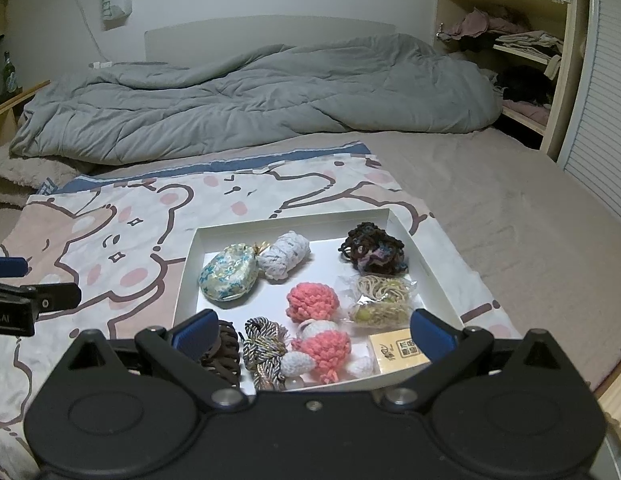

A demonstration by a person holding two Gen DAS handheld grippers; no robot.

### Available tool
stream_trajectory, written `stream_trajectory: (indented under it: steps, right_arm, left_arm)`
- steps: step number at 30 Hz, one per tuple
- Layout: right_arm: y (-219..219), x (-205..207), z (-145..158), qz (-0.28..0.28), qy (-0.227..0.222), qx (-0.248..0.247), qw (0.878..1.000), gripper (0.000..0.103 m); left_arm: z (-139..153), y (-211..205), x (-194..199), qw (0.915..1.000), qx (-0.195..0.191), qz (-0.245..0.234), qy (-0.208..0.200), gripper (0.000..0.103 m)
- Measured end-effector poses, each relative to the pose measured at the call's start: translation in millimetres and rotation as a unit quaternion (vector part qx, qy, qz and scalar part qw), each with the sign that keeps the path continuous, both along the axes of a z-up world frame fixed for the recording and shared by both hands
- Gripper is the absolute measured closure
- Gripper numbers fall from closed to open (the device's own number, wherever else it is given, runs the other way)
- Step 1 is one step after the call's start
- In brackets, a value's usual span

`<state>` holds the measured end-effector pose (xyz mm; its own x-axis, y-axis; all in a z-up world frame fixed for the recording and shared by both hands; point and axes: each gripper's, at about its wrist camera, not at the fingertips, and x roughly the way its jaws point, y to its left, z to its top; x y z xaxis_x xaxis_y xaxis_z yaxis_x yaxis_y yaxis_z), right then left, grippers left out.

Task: Organize objects

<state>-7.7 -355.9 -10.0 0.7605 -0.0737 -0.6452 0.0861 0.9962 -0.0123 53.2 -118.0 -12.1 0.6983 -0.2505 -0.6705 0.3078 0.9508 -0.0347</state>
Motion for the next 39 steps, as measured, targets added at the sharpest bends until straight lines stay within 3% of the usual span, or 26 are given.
stream_trajectory:
  steps: [39]
  right_arm:
    - [5.2, 0.7, -0.6, 0.004, 0.003, -0.004, 1.0, 0.0]
  left_arm:
    - [-1.5, -1.4, -1.6, 1.0, 0.0, -0.002, 0.005, 0.0]
